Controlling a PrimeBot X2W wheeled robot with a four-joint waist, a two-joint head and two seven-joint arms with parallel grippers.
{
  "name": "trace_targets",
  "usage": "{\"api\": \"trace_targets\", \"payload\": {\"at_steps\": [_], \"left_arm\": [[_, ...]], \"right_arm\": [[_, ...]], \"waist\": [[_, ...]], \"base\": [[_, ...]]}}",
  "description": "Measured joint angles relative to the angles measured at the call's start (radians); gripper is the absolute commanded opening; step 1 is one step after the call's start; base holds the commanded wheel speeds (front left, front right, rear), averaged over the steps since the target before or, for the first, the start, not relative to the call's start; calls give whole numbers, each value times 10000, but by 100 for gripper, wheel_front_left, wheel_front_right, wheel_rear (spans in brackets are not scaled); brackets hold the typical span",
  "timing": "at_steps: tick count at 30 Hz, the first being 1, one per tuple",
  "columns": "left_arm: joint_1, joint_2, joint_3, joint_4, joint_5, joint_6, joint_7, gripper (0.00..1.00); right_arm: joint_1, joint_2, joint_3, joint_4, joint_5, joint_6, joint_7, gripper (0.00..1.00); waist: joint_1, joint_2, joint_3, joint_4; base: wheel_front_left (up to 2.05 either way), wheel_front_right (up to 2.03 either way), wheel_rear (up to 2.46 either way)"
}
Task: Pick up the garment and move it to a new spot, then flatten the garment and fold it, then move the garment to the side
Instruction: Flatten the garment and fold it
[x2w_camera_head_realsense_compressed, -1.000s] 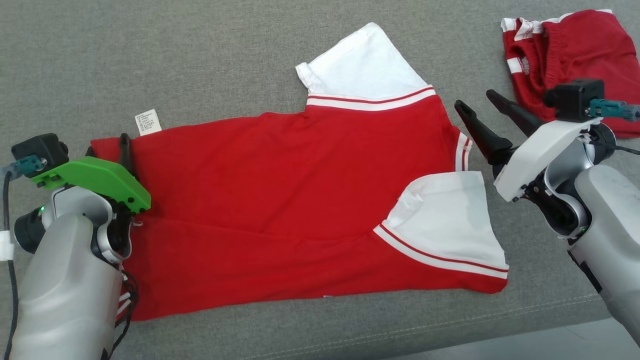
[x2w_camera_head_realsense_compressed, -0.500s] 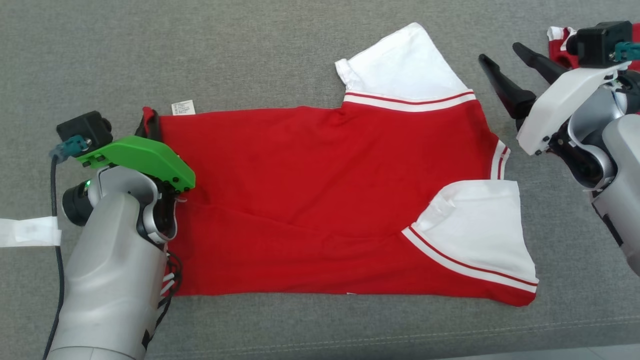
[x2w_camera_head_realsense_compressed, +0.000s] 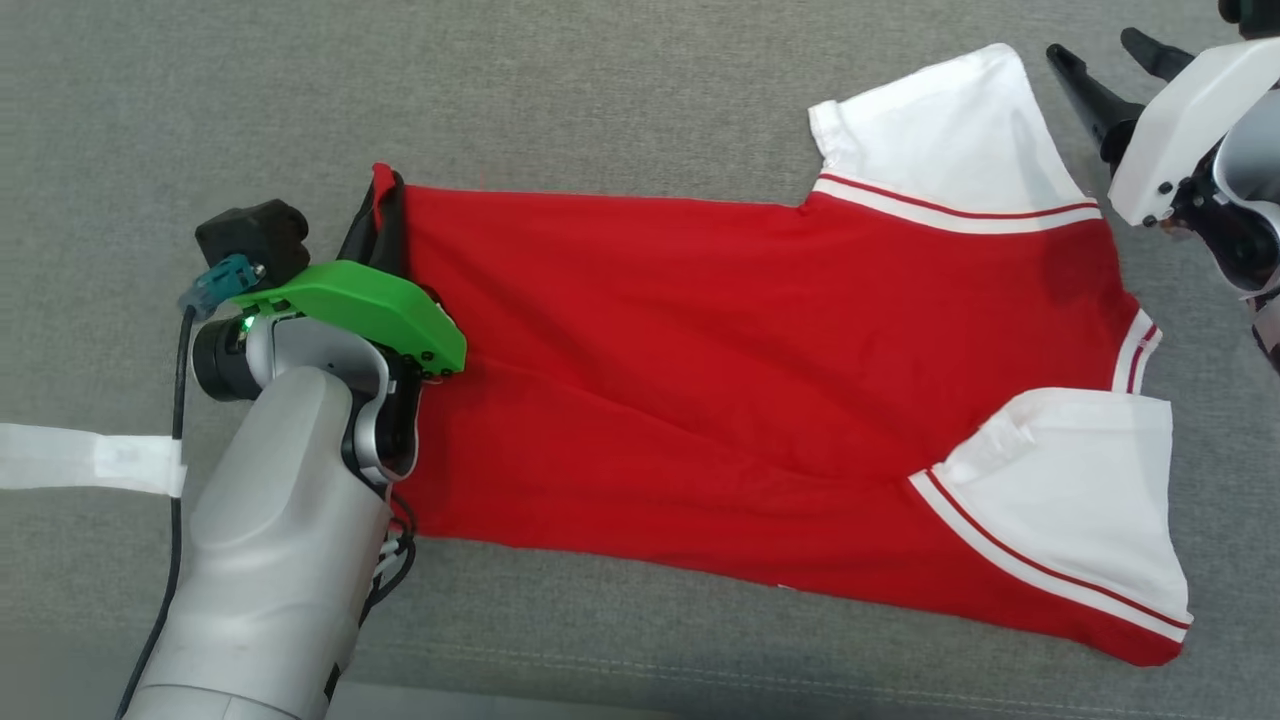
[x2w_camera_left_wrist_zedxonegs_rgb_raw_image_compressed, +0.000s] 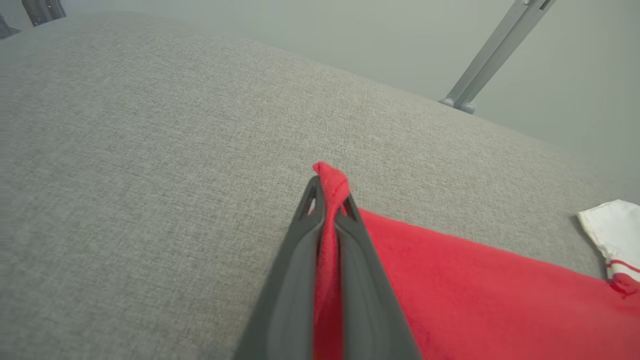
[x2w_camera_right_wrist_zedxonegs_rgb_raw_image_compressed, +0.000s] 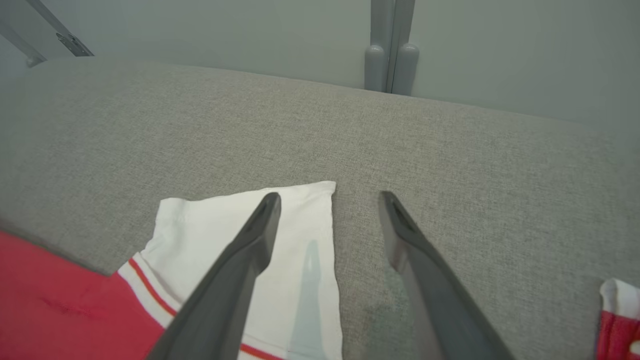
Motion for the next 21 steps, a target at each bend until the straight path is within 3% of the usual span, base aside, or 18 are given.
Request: {"api": "trace_targets", "payload": {"at_steps": [9,21], "left_arm": [[14,31,-938,-740,-1137,-251,-211,0],[15,40,-1659,-1051,-1703,-102,-384,0]], "right_arm": [[-586,293,244,734,-186,-159,397,100],[-1196,370,529,1498,-784,-163,228,100]], "waist": [[0,0,555,806],[0,0,1090,985]], "base": [[0,0,0],[0,0,0]]}}
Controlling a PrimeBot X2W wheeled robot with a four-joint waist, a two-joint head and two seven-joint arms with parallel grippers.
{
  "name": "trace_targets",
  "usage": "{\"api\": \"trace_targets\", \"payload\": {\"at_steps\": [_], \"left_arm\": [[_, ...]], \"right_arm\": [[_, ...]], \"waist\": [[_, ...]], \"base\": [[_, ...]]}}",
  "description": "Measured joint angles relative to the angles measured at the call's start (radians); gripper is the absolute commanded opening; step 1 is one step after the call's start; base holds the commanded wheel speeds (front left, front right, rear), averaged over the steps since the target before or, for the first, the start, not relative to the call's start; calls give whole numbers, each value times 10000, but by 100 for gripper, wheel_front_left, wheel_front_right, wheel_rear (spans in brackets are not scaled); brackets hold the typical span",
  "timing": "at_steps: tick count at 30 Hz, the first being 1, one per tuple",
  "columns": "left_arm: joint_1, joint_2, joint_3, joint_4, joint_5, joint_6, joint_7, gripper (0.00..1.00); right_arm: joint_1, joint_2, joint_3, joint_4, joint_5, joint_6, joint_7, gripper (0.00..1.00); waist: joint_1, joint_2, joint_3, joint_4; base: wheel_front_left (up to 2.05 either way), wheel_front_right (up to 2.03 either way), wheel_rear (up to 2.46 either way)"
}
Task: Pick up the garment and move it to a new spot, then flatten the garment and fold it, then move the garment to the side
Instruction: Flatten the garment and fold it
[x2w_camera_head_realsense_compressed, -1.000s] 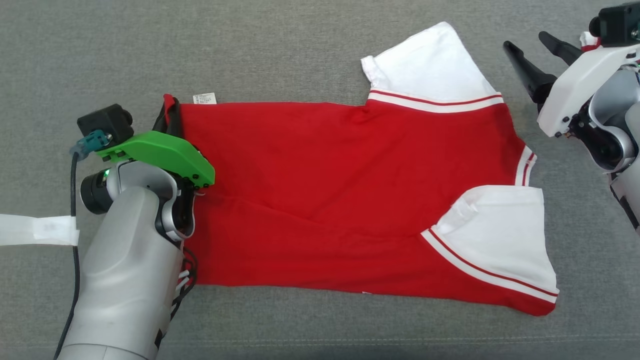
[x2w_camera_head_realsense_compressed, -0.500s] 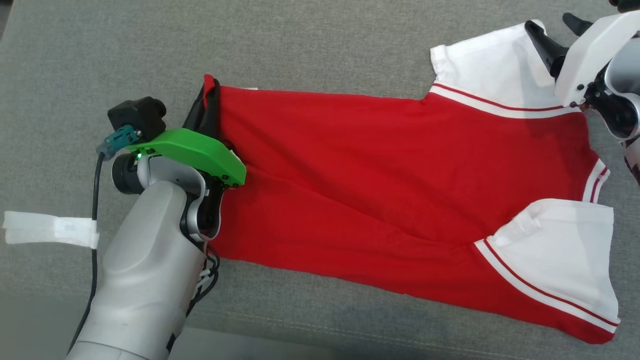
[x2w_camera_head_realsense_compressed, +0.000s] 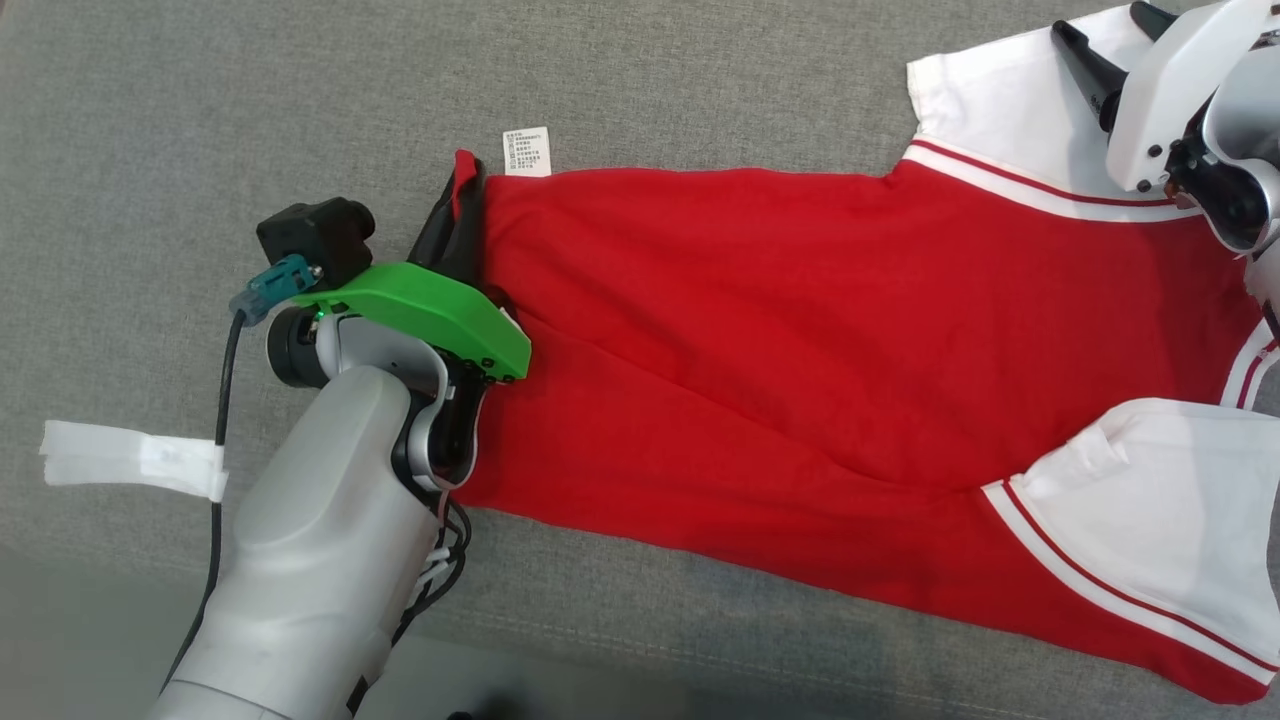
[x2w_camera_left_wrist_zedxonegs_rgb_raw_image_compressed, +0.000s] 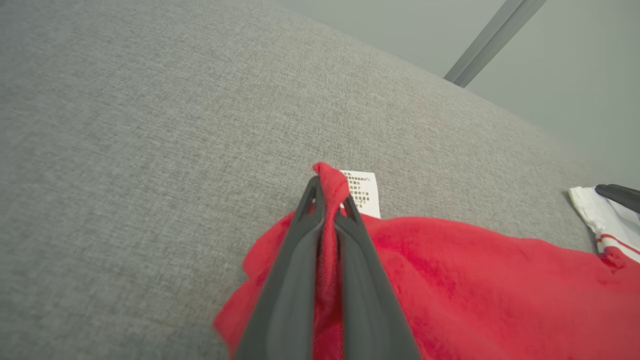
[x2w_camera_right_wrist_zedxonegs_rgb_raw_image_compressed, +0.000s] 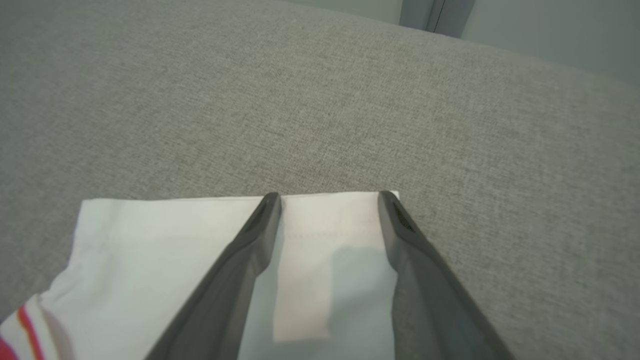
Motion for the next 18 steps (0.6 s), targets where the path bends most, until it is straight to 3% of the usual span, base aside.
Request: {"api": "trace_targets", "payload": {"at_steps": [11,12,14,15,16,18], "left_arm": [[-2,2,-276,-12,-251,142,-82,0],[-2,2,-303,-8,-253,176,-84,0],[-6,0,-362,-4,-257,209,-84,0],[-7,2,-389,4,-278,211,-86,0],[-7,2,-405,15,-314,211,-92,0],[-9,2,-405,67,-324,213,-94,0]], "right_arm": [[-361,23,86,610,-140,-31,-117,100],[-367,50,77,648,-107,12,-115,87],[-370,104,71,704,-19,19,-117,29],[-377,127,75,721,-19,23,-121,12],[-388,161,86,740,-19,69,-136,0],[-404,268,159,775,-19,111,-257,0]], "waist": [[0,0,79,-67],[0,0,80,-74],[-1,0,78,-89],[-1,0,76,-98],[0,0,73,-108],[0,0,55,-133]], "base": [[0,0,0],[0,0,0],[0,0,0],[0,0,0],[0,0,0],[0,0,0]]}}
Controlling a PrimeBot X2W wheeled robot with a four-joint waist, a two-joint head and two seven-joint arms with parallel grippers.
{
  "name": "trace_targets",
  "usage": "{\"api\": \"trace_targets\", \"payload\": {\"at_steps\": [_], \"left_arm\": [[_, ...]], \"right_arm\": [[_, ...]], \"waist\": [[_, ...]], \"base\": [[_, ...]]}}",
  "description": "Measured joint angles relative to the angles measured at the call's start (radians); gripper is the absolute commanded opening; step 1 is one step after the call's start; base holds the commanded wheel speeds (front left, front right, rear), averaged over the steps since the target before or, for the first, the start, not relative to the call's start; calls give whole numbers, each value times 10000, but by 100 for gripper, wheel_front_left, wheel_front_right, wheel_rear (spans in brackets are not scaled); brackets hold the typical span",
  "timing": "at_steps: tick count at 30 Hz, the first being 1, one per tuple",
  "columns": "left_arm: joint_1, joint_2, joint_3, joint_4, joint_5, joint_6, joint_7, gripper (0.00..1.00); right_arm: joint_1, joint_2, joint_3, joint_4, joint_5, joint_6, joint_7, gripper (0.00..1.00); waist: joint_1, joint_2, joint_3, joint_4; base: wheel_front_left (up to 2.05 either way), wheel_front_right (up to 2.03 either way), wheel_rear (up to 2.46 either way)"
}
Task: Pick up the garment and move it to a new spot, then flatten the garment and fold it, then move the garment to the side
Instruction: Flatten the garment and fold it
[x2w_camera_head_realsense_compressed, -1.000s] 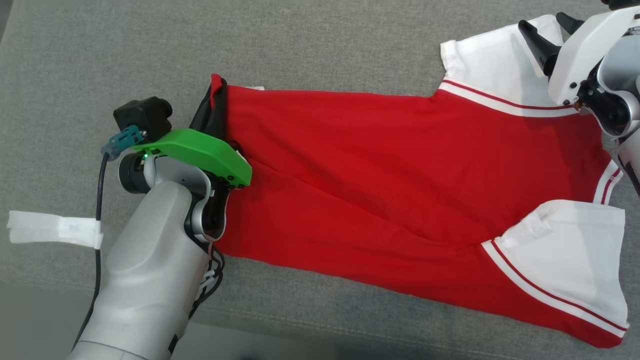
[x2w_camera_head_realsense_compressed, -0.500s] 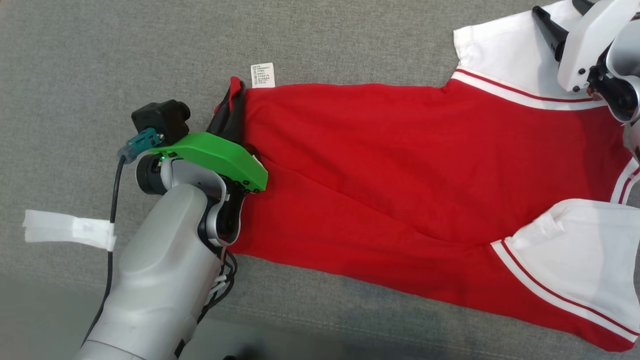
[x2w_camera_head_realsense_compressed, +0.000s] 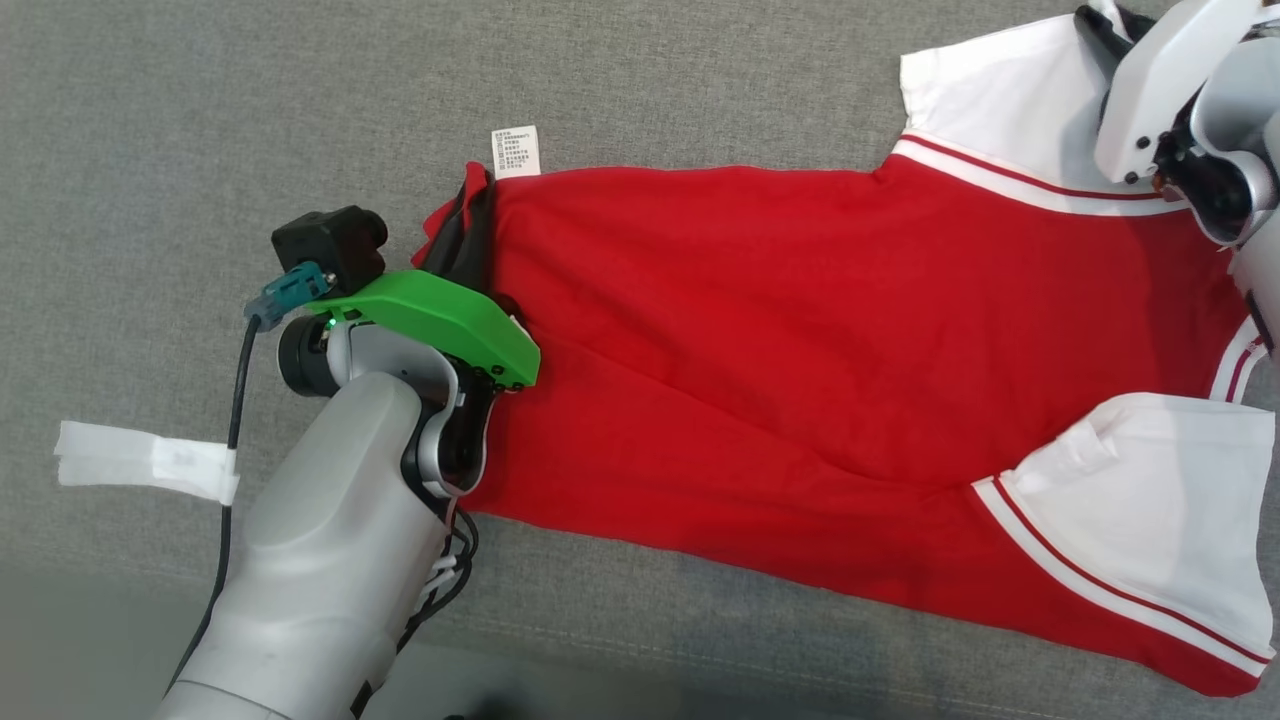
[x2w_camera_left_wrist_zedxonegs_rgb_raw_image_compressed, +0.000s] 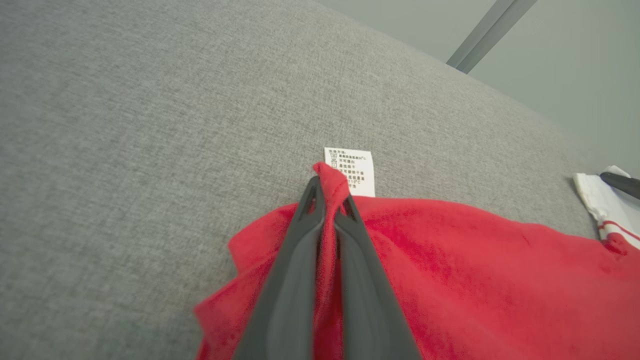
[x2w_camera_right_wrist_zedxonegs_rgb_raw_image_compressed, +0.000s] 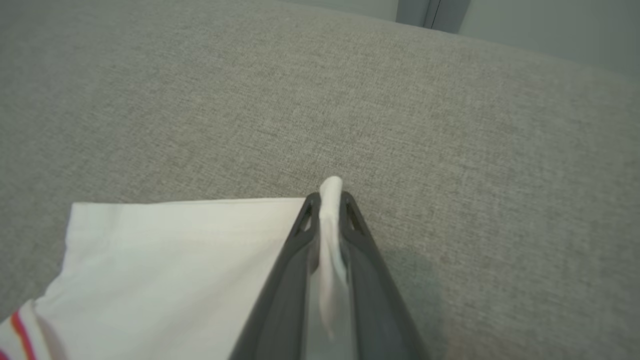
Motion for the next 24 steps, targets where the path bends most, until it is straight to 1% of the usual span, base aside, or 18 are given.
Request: {"api": "trace_targets", "payload": {"at_steps": [2,4,7,12,17,24], "left_arm": [[-1,-2,52,153,0,2,0,0],[-1,2,169,268,0,6,0,0],[-4,2,259,341,2,15,0,0],[-38,6,658,583,127,54,0,0],[-56,4,966,660,257,100,-2,0],[-56,19,1246,706,437,102,-2,0]], "right_arm": [[0,163,96,31,-10,12,-201,0],[1,188,130,71,-36,79,-422,0],[3,194,151,104,-46,84,-652,0],[28,240,136,113,-54,169,-1509,0],[126,387,19,96,-31,171,-2424,0],[726,510,44,-10,77,259,-3590,0]], "waist": [[0,0,-49,-44],[0,0,-119,-102],[0,0,-202,-168],[0,0,-442,-391],[0,0,-706,-688],[0,0,-1122,-1112]], "base": [[0,0,0],[0,0,0],[0,0,0],[0,0,0],[0,0,0],[0,0,0]]}}
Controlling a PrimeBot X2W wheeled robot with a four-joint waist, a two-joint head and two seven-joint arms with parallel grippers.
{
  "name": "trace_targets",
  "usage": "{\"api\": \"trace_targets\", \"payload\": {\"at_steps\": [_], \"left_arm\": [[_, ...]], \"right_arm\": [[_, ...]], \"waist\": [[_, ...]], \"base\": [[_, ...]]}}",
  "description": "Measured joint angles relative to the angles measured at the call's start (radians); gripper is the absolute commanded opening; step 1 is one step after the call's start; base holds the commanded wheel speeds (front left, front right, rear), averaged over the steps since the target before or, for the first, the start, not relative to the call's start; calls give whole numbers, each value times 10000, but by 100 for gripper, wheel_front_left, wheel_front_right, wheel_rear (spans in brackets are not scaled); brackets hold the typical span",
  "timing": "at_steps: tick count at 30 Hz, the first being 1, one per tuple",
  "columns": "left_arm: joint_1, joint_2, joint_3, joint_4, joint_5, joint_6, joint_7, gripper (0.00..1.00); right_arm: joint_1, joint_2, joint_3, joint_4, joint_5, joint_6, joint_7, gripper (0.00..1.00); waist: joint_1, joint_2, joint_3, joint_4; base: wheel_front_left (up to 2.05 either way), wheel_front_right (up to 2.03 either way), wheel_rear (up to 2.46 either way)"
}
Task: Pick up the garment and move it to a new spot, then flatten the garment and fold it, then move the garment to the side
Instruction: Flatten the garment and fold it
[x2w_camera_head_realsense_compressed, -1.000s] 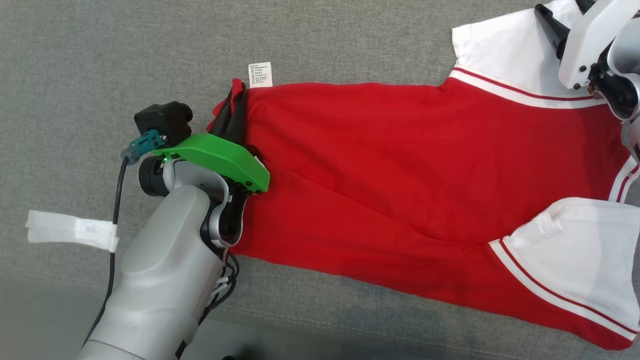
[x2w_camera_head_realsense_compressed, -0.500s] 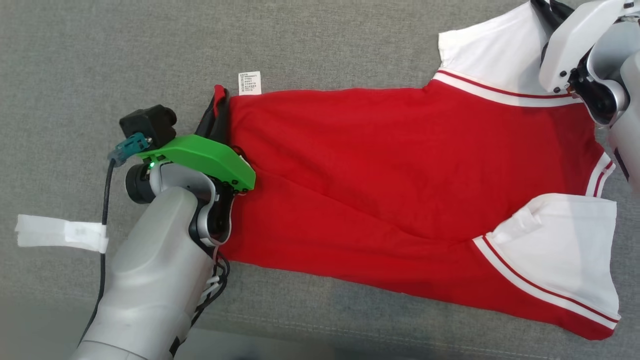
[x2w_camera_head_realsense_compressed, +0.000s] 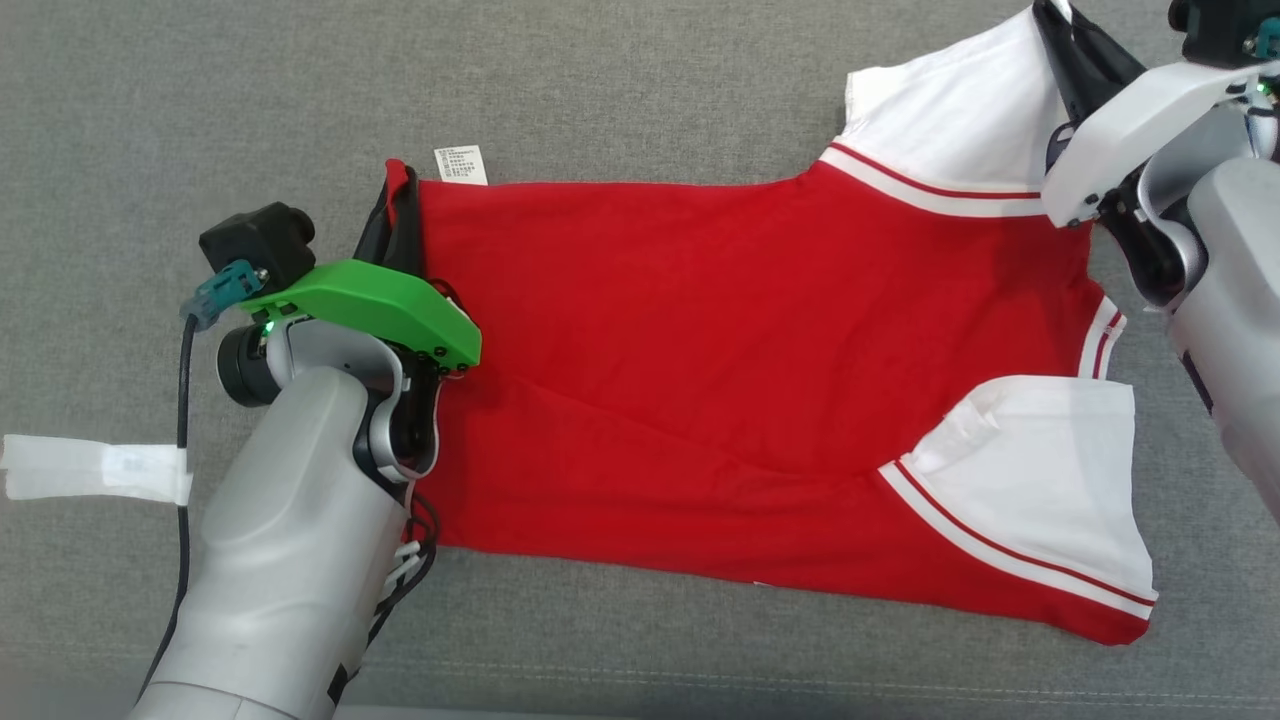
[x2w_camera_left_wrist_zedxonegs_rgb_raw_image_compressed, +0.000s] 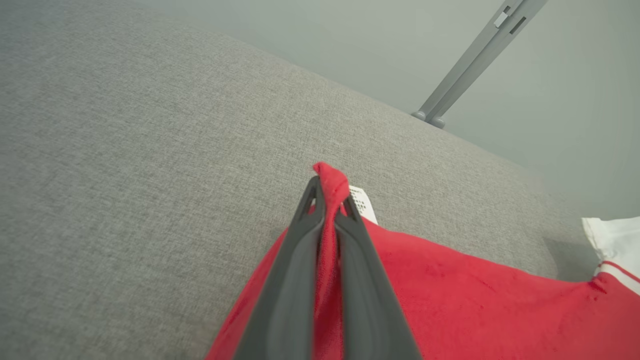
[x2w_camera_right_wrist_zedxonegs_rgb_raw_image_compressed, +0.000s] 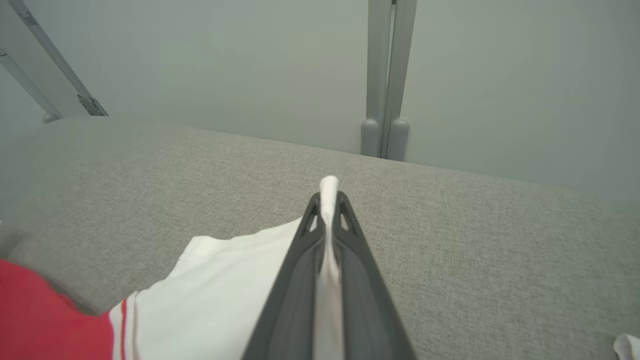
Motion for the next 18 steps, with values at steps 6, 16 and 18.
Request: {"api": "trace_targets", "payload": {"at_steps": [6,16,18], "left_arm": [[185,21,309,-194,190,-2,0,0],[2215,88,1338,-1022,282,-117,0,0],[2627,96,1605,-1212,282,-117,0,0]], "right_arm": [[936,201,69,-326,67,0,-1298,0],[3247,171,-265,-2577,-711,2,-1198,0],[3440,222,-571,-3379,-913,0,-1198,0]], "waist": [[0,0,-451,-243],[0,0,-1514,-470],[0,0,-1719,-512]], "base": [[0,0,0],[0,0,0],[0,0,0]]}}
